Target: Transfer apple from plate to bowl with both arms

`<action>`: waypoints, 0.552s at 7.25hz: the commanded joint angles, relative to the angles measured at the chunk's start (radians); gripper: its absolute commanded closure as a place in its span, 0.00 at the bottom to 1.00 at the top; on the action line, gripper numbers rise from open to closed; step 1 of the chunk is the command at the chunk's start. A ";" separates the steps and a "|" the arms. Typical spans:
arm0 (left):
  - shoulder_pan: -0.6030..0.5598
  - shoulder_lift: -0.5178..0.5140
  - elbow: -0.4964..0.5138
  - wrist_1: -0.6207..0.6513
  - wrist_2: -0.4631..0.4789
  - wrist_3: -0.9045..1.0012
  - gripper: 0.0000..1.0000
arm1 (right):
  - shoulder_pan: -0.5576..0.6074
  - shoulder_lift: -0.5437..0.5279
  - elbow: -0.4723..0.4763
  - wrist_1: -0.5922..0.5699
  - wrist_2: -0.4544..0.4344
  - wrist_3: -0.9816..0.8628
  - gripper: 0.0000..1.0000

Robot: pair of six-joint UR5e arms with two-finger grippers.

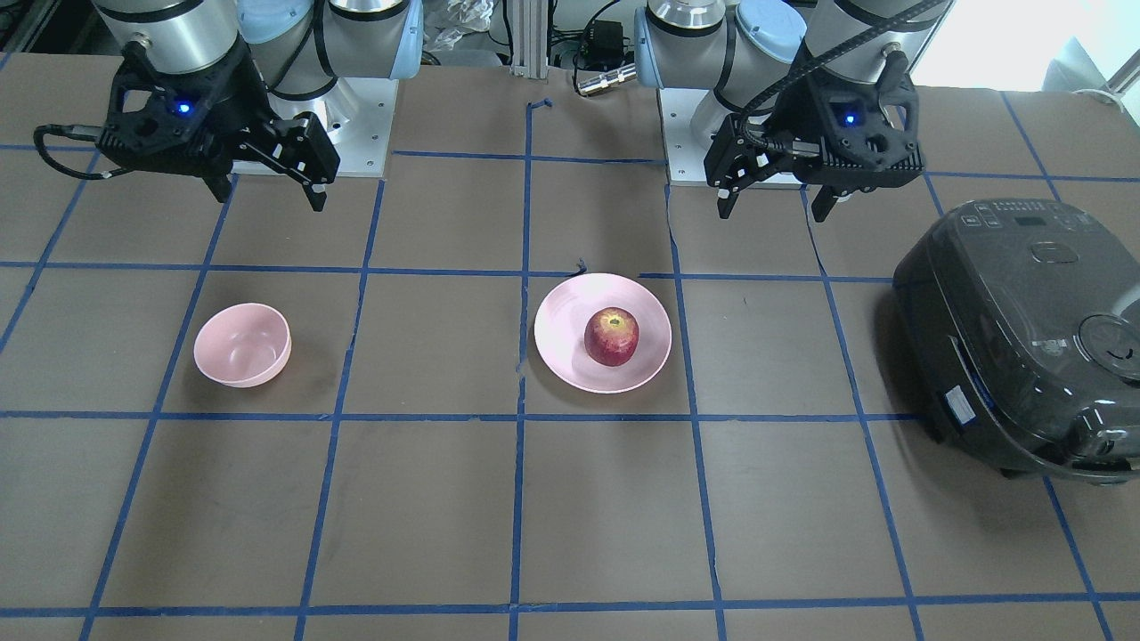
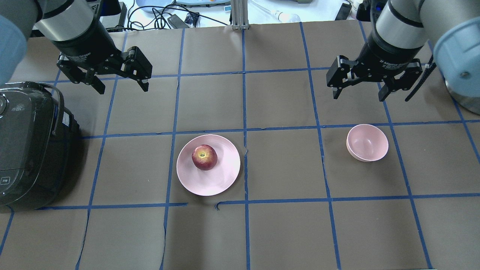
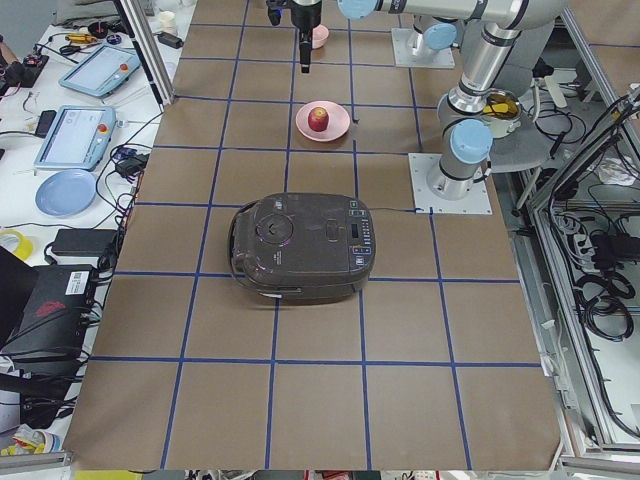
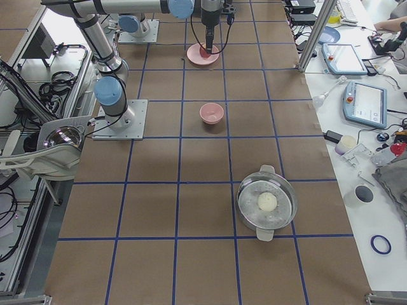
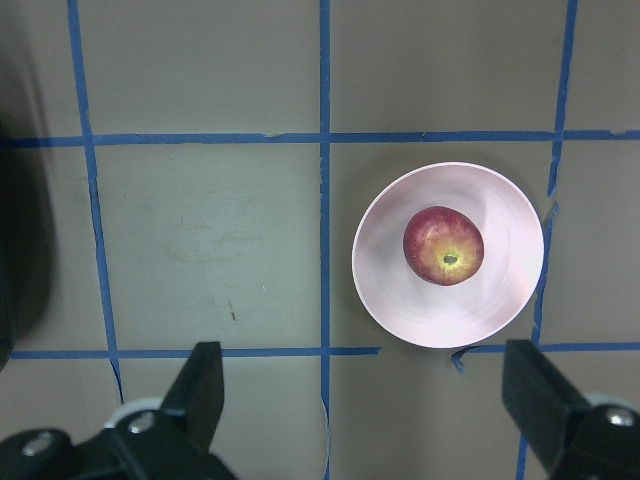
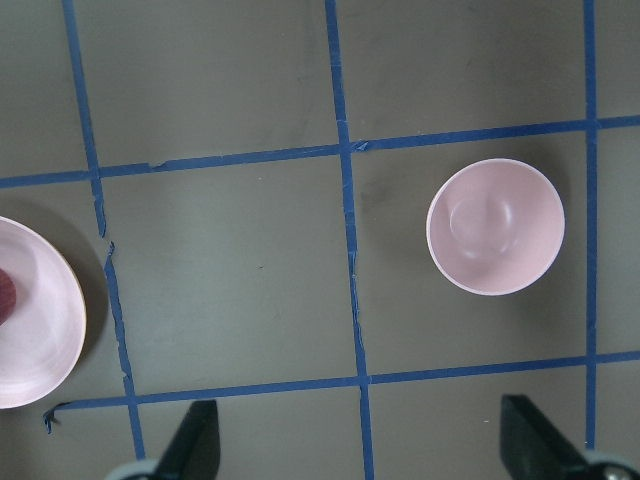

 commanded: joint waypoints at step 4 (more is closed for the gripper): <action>0.000 0.003 -0.001 0.000 -0.001 0.005 0.00 | 0.004 0.001 -0.003 -0.003 -0.008 0.001 0.00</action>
